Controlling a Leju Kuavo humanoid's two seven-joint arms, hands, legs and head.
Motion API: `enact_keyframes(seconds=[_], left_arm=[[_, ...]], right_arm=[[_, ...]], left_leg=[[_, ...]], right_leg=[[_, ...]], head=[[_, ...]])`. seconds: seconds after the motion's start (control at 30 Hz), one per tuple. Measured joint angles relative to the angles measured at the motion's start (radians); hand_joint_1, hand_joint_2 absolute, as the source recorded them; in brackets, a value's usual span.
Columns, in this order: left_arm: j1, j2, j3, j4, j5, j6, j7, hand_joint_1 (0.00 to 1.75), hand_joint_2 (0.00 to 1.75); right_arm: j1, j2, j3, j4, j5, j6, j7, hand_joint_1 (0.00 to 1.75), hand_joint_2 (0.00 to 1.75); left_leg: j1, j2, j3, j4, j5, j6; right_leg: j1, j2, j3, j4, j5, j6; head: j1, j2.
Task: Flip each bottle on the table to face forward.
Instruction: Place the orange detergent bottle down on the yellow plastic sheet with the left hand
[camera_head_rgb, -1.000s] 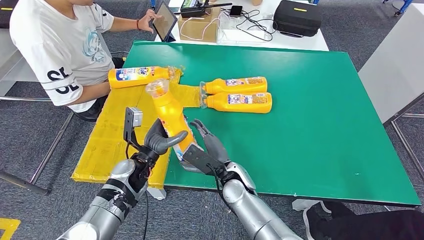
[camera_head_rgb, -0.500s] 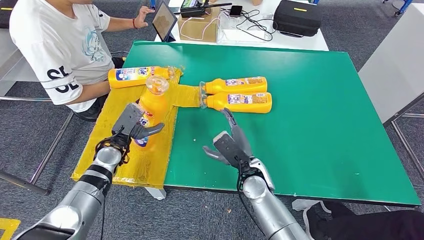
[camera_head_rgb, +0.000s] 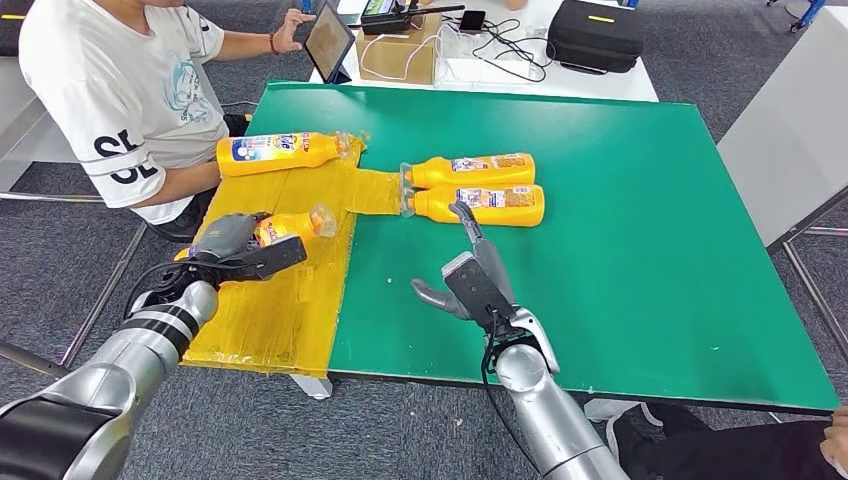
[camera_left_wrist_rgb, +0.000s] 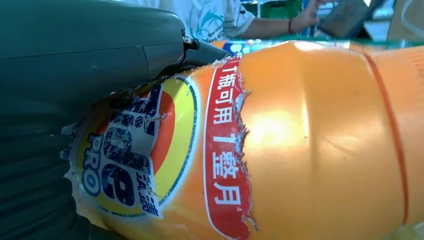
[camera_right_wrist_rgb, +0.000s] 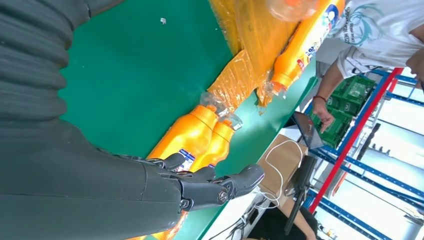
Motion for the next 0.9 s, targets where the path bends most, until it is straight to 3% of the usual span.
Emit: enact_keyframes(seconds=[0.2, 0.53, 0.57, 0.6, 0.67, 0.7, 0.73, 0.9], left_arm=[[-0.036, 0.026, -0.064, 0.061, -0.087, -0.151, -0.057, 1.75, 1.75], [-0.055, 0.041, -0.119, 0.104, -0.116, -0.167, -0.056, 1.75, 1.75], [-0.056, 0.041, -0.122, 0.106, -0.116, -0.167, -0.056, 1.62, 1.75], [-0.057, 0.041, -0.124, 0.108, -0.116, -0.168, -0.056, 1.30, 1.75], [-0.059, 0.041, -0.127, 0.112, -0.116, -0.174, -0.055, 0.44, 1.75], [-0.060, 0.041, -0.128, 0.114, -0.116, -0.180, -0.053, 0.12, 1.75], [-0.062, 0.041, -0.128, 0.115, -0.116, -0.185, -0.048, 0.01, 1.75], [-0.063, 0.040, -0.129, 0.125, -0.122, -0.184, -0.003, 0.00, 1.75]], right_arm=[[-0.018, 0.000, 0.011, 0.001, -0.022, 0.019, -0.010, 0.00, 1.75], [-0.035, -0.001, 0.035, 0.006, -0.028, 0.025, -0.013, 0.00, 1.75], [-0.035, -0.001, 0.036, 0.006, -0.028, 0.025, -0.013, 0.00, 1.75], [-0.035, -0.001, 0.037, 0.006, -0.028, 0.025, -0.013, 0.00, 1.75], [-0.036, -0.001, 0.039, 0.006, -0.029, 0.025, -0.013, 0.00, 1.75], [-0.036, -0.001, 0.040, 0.006, -0.029, 0.025, -0.013, 0.00, 1.75], [-0.036, -0.001, 0.042, 0.007, -0.029, 0.024, -0.013, 0.00, 1.75], [-0.037, -0.001, 0.052, 0.016, -0.023, 0.022, -0.006, 0.00, 1.75]], left_leg=[[0.000, 0.000, 0.000, 0.000, 0.000, 0.000], [0.000, 0.000, 0.000, 0.000, 0.001, -0.001], [0.000, 0.000, 0.000, 0.000, 0.001, -0.001], [0.000, 0.000, 0.000, 0.000, 0.001, -0.001], [0.000, 0.000, 0.000, 0.000, 0.001, -0.001], [0.000, 0.000, 0.000, 0.000, 0.001, -0.001], [0.000, 0.000, 0.000, 0.000, 0.001, -0.001], [0.000, 0.000, 0.000, 0.000, 0.001, -0.001]], right_leg=[[0.000, 0.000, 0.000, 0.000, 0.000, 0.000], [0.000, 0.000, 0.000, 0.001, 0.000, 0.000], [0.000, 0.000, 0.000, 0.000, 0.000, 0.000], [0.000, 0.000, 0.000, 0.000, 0.000, 0.000], [0.000, 0.000, 0.000, 0.000, 0.000, 0.000], [0.000, 0.000, 0.000, 0.000, 0.000, 0.000], [0.000, 0.000, 0.000, 0.000, 0.000, 0.000], [0.000, 0.000, 0.000, 0.000, 0.000, 0.000]], head=[[0.000, 0.000], [0.000, 0.000], [0.000, 0.000], [0.000, 0.000], [0.000, 0.000], [0.000, 0.000], [0.000, 0.000], [0.000, 0.000]])
